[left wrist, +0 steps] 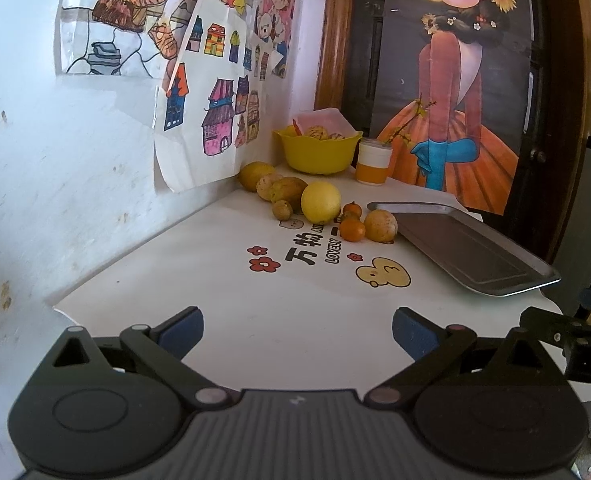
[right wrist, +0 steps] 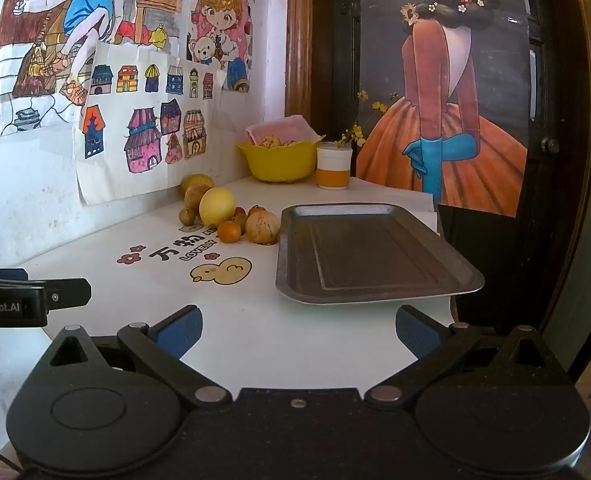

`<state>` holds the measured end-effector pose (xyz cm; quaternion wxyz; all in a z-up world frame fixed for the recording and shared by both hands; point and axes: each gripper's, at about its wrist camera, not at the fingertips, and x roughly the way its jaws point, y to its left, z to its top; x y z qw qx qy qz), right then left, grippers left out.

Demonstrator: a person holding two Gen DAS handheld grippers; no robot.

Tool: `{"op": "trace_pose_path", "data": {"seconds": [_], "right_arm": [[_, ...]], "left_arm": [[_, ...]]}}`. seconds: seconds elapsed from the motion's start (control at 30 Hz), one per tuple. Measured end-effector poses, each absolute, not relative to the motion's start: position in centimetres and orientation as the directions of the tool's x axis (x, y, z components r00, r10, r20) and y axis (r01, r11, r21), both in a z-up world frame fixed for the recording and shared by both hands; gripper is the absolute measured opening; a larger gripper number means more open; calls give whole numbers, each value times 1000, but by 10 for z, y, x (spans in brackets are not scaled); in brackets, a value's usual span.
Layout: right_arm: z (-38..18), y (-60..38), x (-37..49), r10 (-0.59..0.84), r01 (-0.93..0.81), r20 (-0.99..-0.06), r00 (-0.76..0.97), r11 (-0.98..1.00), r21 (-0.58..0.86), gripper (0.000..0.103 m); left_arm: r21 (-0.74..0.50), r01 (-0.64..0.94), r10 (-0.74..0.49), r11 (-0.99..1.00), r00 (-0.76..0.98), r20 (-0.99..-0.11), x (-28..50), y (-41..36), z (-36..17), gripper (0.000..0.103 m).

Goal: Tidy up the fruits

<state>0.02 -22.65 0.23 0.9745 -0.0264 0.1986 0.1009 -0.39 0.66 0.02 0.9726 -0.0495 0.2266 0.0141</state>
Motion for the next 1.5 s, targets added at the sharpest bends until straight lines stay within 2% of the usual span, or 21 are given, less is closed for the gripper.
{"op": "trace_pose_path", "data": {"seconds": [0.73,0.97,1.17,1.33,1.5], "right_arm": [[-6,-225,5,193,-216,-415,889,976,-9,102],[0,-223,22,188,-227,-408,893,973,-50,102],[14,-215,59,292,-368,-466,835,927,-78,102],[15,-200,91,376,-506,-528,761,854,-123,102],[22,-196,123,437,-602,-560,704,785,-143,102]], "left_arm": [[-90,-57,9,994,885,-465,3,6,-5,103],[-59,-56,19,997,871,-490,19,6,0,103],[-90,-44,-6,995,868,-497,50,19,17,103],[-164,-20,-77,986,822,-565,86,30,24,103],[-119,8,-77,993,807,-586,120,26,30,103]]}}
